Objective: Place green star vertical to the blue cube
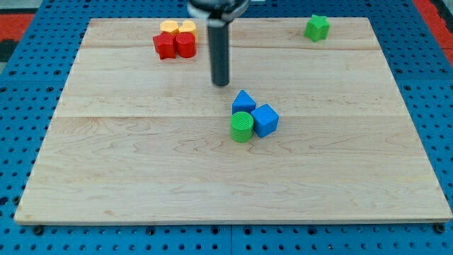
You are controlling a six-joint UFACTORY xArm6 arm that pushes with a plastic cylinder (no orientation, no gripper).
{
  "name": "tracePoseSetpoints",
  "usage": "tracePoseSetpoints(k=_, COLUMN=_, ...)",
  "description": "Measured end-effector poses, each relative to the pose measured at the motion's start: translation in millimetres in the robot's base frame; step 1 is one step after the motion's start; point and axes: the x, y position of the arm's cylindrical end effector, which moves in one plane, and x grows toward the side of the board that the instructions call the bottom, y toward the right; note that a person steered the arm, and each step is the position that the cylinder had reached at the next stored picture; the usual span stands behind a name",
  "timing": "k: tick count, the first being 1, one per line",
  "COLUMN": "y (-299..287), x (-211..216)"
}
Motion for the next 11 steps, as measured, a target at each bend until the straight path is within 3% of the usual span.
tracePoseSetpoints(k=1, y=134, x=-1)
tracePoseSetpoints(k=2, y=213, x=-88)
tracePoseSetpoints(k=3, y=205, x=-138)
tracePoseSetpoints(k=4, y=105, x=-125)
tracePoseSetpoints(k=5, y=55, x=-38)
tracePoseSetpoints(k=7, y=153, x=-29)
tracePoseSetpoints(k=8, y=132, x=19)
tracePoseSetpoints(k=9, y=92, x=22)
tracePoseSetpoints(k=10, y=105, x=-5)
tracePoseSetpoints(k=11, y=78, x=-17)
